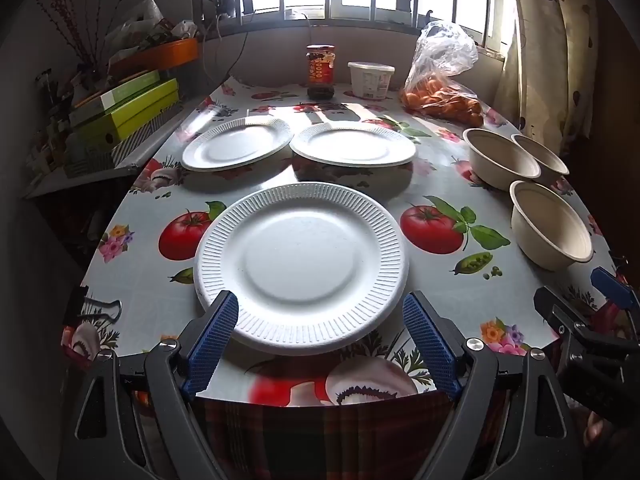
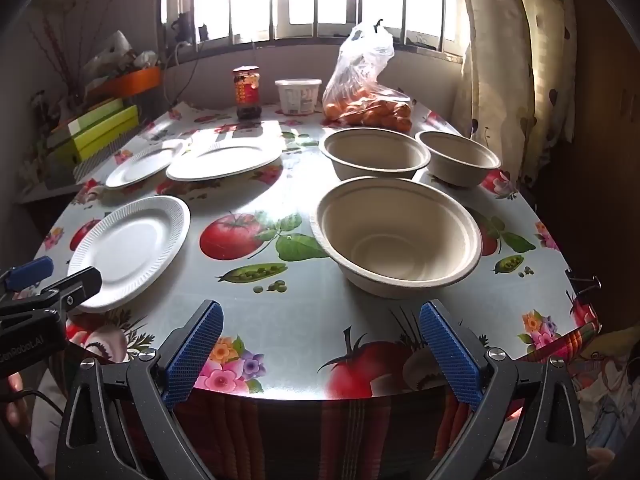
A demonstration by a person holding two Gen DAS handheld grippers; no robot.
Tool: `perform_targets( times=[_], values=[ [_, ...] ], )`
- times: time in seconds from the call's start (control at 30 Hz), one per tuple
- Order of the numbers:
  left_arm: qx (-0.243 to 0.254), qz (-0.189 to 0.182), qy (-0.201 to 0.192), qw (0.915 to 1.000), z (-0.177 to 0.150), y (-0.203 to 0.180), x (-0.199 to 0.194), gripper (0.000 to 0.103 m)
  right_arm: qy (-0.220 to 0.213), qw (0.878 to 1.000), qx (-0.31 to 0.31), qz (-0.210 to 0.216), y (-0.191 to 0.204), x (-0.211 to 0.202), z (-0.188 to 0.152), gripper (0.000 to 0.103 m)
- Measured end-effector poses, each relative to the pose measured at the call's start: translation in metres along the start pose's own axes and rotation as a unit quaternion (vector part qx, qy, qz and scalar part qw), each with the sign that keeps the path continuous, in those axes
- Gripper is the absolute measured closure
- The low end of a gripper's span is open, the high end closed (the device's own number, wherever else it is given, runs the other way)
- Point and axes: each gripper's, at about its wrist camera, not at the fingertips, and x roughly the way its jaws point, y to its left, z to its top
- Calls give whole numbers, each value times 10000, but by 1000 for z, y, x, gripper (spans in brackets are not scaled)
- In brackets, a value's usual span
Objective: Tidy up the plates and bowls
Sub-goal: 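Move both tools forward toward the white paper plates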
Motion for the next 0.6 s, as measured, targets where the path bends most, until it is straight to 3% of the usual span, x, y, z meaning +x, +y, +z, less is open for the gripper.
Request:
perform_targets(
  times=[0.27, 0.6],
  values=[
    [43, 147, 89, 9998, 2, -3, 4, 18, -124, 9999, -18, 107, 1, 1, 5, 3],
    [17, 30, 72, 10000, 1, -1, 2, 18, -180, 9997, -50, 130, 5, 0, 8, 3]
  ],
)
